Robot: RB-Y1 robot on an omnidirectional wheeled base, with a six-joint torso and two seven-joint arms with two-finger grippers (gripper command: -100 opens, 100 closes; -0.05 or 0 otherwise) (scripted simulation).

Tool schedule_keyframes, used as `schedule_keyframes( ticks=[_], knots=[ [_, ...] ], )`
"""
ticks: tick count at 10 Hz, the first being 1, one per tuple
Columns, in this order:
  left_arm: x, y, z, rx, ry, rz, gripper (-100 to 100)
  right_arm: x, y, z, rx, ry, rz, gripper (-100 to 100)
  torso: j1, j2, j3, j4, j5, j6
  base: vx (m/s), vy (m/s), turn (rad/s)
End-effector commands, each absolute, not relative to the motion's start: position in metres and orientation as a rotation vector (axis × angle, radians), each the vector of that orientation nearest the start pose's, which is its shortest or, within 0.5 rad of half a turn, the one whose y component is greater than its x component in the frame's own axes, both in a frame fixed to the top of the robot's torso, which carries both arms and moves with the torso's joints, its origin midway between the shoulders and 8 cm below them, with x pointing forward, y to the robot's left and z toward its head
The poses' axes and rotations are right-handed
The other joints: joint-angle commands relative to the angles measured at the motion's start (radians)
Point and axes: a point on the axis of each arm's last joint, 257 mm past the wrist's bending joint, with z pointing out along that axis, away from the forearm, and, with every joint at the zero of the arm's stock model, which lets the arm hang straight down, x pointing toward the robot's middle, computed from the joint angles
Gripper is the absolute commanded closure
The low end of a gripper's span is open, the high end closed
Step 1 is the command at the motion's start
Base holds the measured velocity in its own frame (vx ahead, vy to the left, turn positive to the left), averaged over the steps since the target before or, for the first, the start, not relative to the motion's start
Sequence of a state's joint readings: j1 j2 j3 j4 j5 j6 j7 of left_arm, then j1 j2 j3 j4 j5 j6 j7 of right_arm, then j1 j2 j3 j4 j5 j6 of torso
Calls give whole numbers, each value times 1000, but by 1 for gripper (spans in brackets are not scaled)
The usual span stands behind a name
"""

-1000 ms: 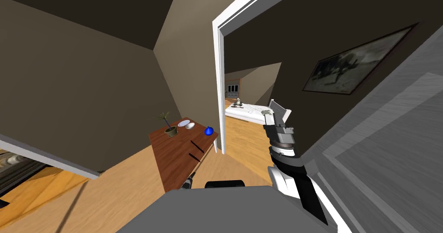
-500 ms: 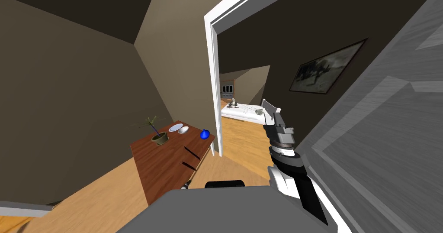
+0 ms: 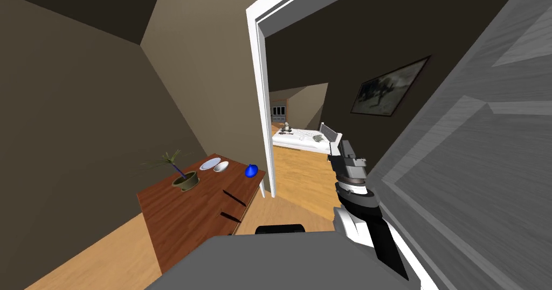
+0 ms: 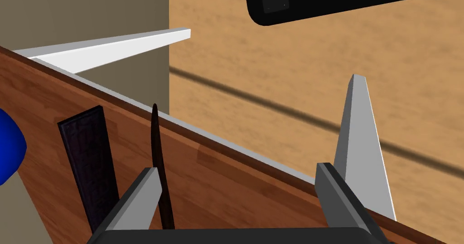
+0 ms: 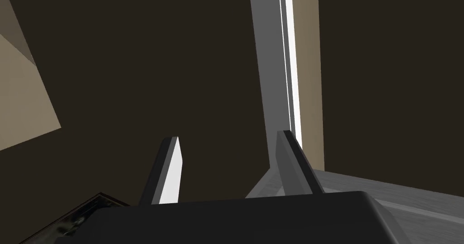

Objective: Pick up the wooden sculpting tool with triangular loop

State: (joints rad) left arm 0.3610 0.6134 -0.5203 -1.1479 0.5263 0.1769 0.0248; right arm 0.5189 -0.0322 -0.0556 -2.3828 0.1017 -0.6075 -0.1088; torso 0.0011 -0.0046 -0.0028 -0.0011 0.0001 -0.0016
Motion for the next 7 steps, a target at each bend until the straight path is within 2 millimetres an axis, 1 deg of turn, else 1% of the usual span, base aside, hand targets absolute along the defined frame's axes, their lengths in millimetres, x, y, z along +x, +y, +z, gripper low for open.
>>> schedule_keyframes(
  ticks=[1, 2, 3, 4, 5, 6, 7],
  knots=[
    [150, 380, -615, -1868, 2137, -352, -100, 301, -267, 80, 439, 554, 1326, 0, 0, 0, 0, 0, 0, 0, 61, 42, -182],
    [146, 391, -619, -1888, 2144, -307, -100, 301, -267, 80, 439, 554, 1326, 0, 0, 0, 0, 0, 0, 1, 88, 58, -290],
    [136, 407, -623, -1914, 2146, -243, -100, 301, -267, 80, 439, 554, 1326, 0, 1, -1, -1, 0, 0, 1, 114, 77, -252],
    [127, 423, -626, -1938, 2145, -184, -100, 301, -267, 80, 439, 554, 1326, 0, 3, -3, -2, 0, 0, 1, 137, 82, -268],
    [123, 434, -628, -1956, 2142, -141, -100, 301, -267, 80, 439, 554, 1326, 0, 3, -5, -3, -1, 1, 0, 128, 71, -215],
    [123, 434, -628, -1956, 2142, -141, -100, 301, -267, 80, 439, 554, 1326, 0, 2, -5, -3, -1, 0, 0, 71, 43, -41],
    [119, 443, -629, -1972, 2137, -105, -100, 301, -267, 80, 439, 554, 1326, 0, 0, -2, -1, -1, 0, 0, 46, 24, -101]
  ],
)
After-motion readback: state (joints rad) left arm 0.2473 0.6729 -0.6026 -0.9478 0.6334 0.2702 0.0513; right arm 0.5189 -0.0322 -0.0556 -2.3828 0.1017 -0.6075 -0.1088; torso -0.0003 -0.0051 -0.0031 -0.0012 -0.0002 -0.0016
